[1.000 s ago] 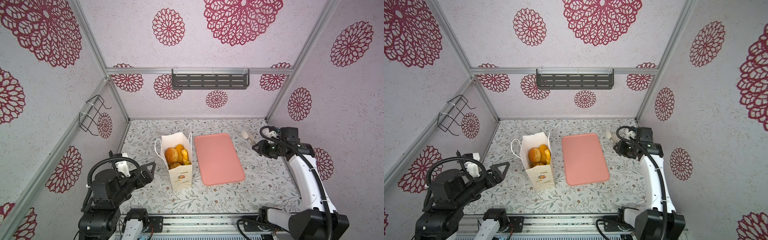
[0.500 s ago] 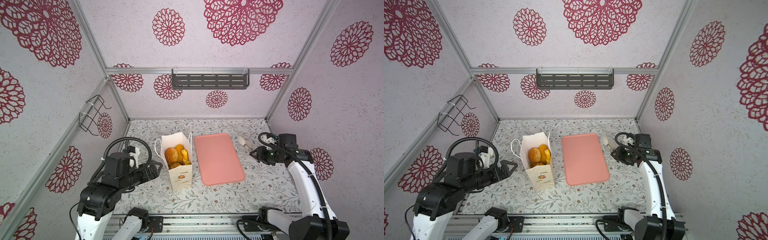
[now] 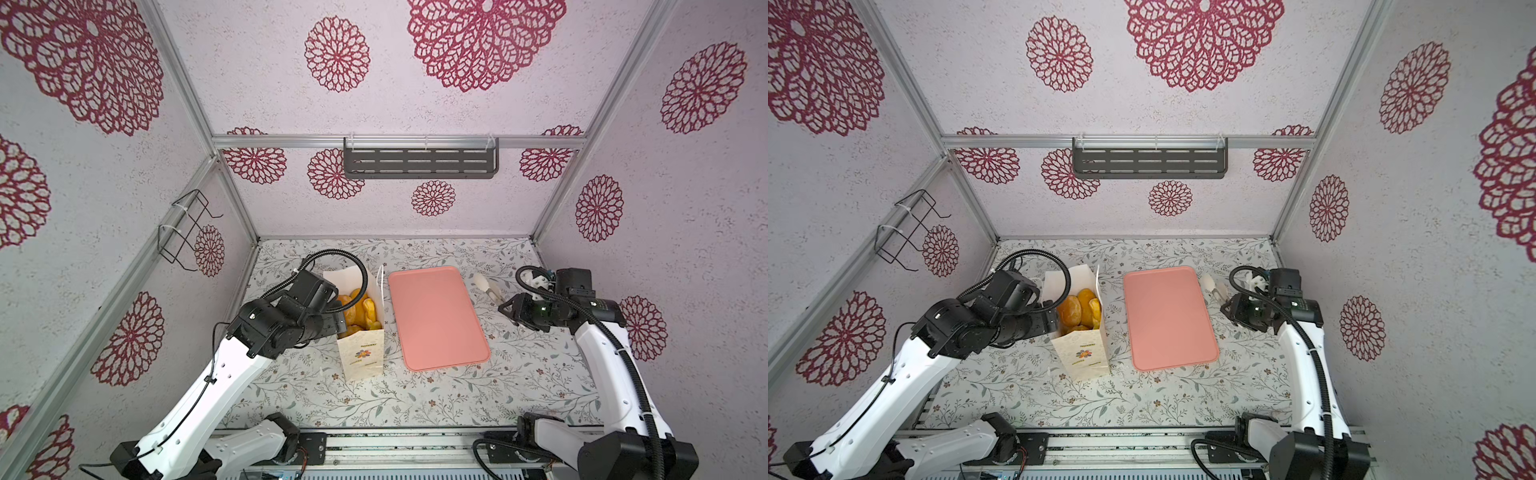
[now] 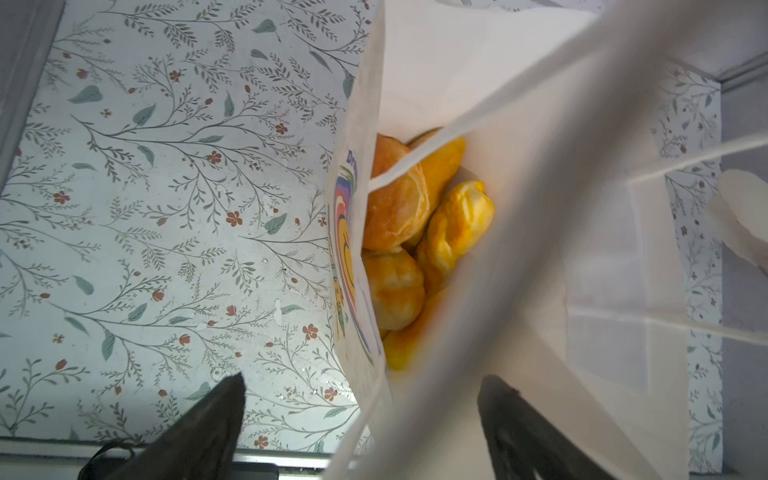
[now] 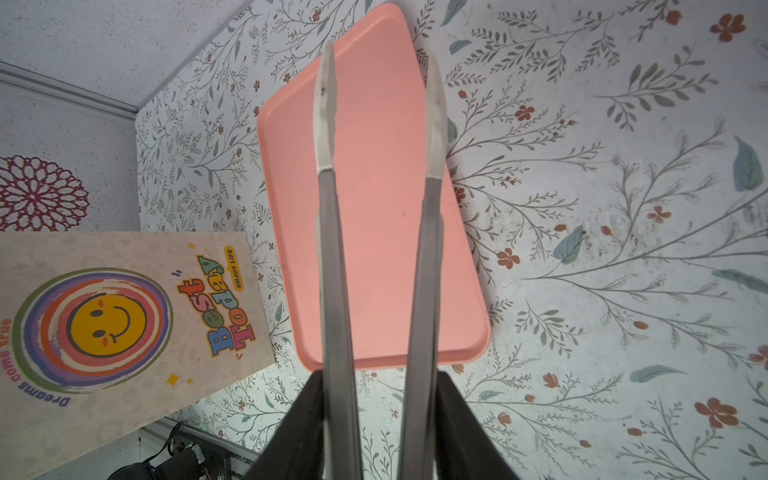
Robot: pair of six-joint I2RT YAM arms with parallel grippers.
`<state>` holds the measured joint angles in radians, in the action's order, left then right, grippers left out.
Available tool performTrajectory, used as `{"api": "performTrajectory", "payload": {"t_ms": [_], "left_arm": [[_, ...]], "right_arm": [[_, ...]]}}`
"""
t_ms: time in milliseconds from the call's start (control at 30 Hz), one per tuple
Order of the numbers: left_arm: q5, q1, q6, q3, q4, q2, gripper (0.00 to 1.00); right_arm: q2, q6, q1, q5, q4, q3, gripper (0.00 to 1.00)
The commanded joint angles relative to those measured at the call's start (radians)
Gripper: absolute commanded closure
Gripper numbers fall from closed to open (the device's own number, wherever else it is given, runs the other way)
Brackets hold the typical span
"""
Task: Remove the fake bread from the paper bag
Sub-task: 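Lift the tongs with the right gripper while left gripper grasps the bag rim, then tip the paper bag onto its side with the left gripper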
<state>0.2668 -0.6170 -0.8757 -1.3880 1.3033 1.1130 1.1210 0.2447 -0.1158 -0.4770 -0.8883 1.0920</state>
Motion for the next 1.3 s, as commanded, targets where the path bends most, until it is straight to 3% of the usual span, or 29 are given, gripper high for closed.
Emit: {"api": "performTrajectory", "payload": {"t_ms": [0,500,733,1067,1200,1267], "left_arm": [[0.072,-0.009,-0.043,0.019,-0.044,-0.019,0.15],[0.061,-0.01,-0.065,0.091,-0.209,0.016,0.41],[0.129,-0.003,-0.062,0.125,-0.232,0.016,0.5],[0.155,0.022,-0.03,0.14,-0.268,0.008,0.8],[0.156,0.052,0.009,0.126,-0.263,0.027,0.98],[0.152,0.073,0.046,0.12,-0.276,0.035,1.0]], "right_arm": [[-0.034,-0.023,0.004,-0.031,0.026,-0.011,0.59],[-0.065,-0.02,0.004,-0.054,0.057,-0.076,0.59],[-0.085,-0.018,0.005,-0.06,0.065,-0.105,0.59],[-0.107,-0.023,0.004,-0.057,0.05,-0.112,0.59],[-0.117,-0.018,0.005,-0.06,0.049,-0.112,0.59],[-0.12,-0.015,0.005,-0.062,0.047,-0.112,0.59]]}}
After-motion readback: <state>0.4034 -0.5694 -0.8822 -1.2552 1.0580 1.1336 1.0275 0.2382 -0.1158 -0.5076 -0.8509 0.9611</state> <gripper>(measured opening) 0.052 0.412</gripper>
